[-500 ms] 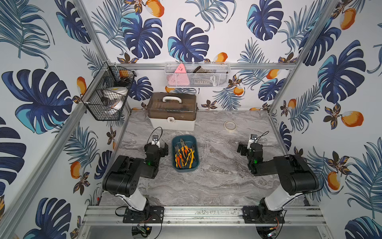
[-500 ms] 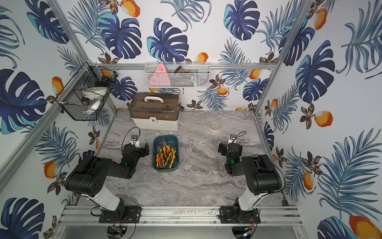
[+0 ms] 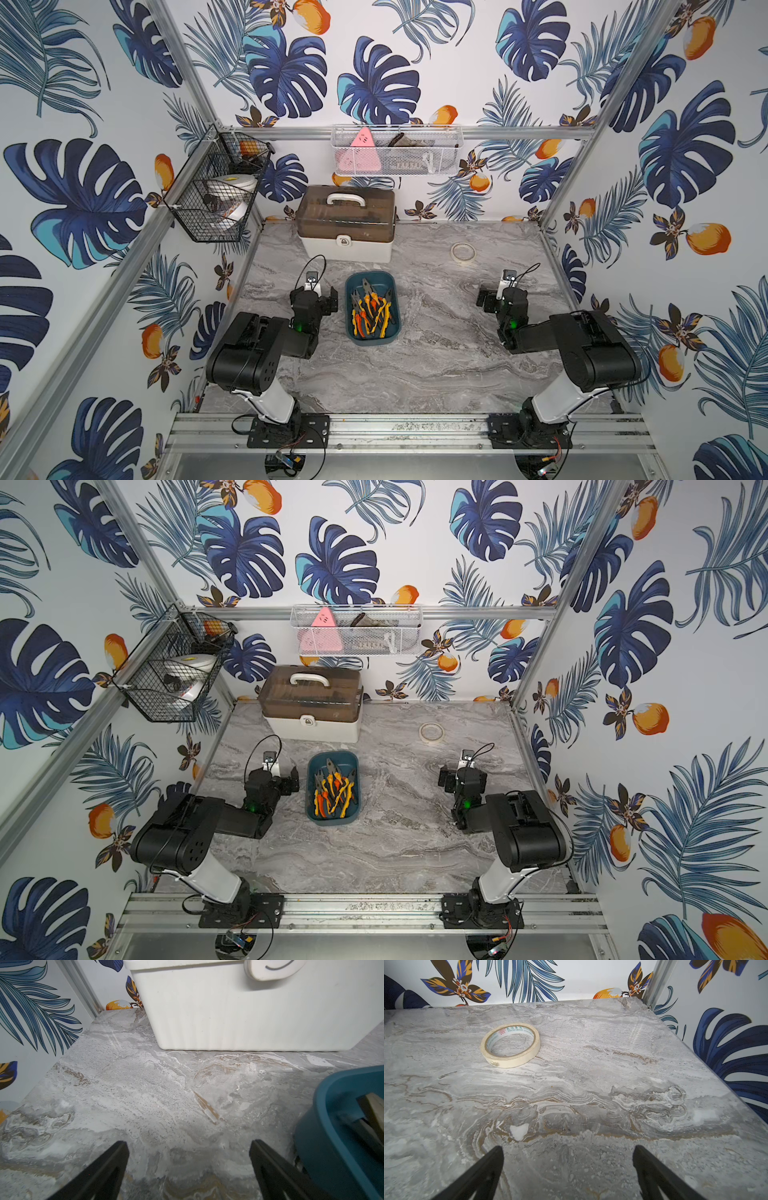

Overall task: Take the pliers out of the storage box
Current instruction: Pick up the pliers from the storage box.

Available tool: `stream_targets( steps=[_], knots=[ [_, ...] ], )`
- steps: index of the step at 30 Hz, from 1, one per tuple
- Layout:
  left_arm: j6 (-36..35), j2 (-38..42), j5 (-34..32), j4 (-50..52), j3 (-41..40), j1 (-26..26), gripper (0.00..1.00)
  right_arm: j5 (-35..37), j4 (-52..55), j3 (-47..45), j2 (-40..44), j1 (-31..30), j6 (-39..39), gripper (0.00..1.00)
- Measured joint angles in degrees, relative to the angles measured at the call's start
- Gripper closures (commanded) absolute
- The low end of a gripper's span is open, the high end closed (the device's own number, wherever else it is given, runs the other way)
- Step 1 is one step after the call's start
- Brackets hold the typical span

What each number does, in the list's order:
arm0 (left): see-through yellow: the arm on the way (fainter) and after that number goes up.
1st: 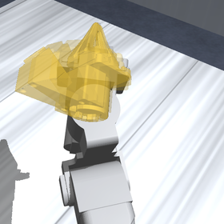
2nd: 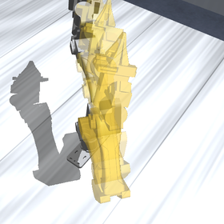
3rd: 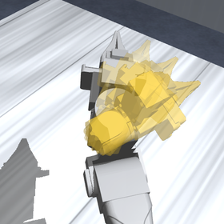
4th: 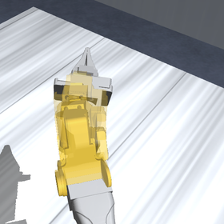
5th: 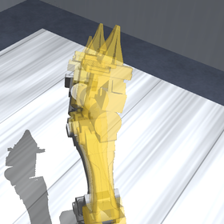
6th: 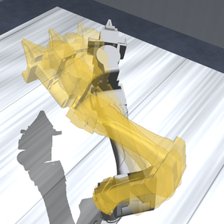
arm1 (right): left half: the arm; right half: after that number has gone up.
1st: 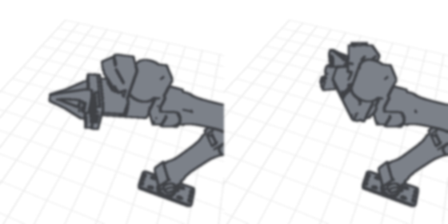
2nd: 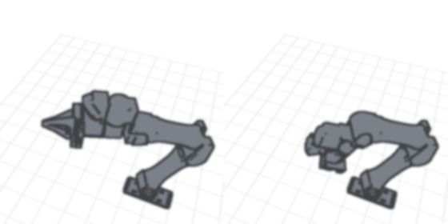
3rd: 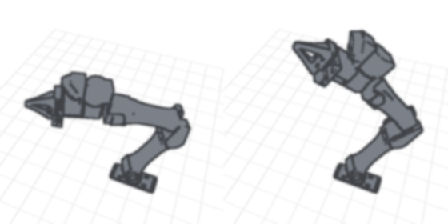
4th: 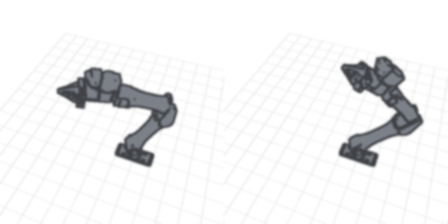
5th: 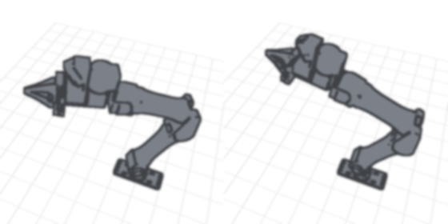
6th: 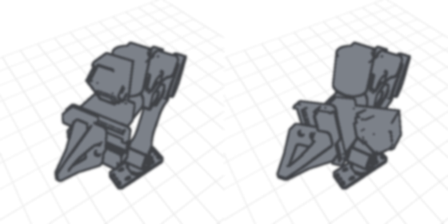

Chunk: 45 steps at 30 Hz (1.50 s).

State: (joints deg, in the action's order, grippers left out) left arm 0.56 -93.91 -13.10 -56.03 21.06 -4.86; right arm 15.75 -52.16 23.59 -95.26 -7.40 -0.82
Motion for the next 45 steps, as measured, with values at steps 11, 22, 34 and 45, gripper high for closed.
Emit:
stream_targets(
  steps=[11, 22, 34, 45],
  knots=[
    [0.0, 0.0, 0.1, 0.0, 0.0, 0.0, 0.01, 0.0, 0.0, 0.0, 0.0, 0.0, 0.0, 0.00],
    [-0.8, 8.1, 1.6, 9.0, 1.5, -2.6, 0.01, 4.0, 3.1, -0.5, 6.4, -3.7, 1.3, 0.00],
    [13.1, 16.6, 18.2, 45.2, 22.7, -18.1, 0.01, 1.7, 47.4, 27.8, 18.3, -17.7, -9.3, 0.00],
    [14.6, 20.5, 10.3, 51.4, 19.6, -31.1, 0.01, 0.2, 57.9, 20.7, 12.8, -17.6, -27.2, 0.00]
  ],
)
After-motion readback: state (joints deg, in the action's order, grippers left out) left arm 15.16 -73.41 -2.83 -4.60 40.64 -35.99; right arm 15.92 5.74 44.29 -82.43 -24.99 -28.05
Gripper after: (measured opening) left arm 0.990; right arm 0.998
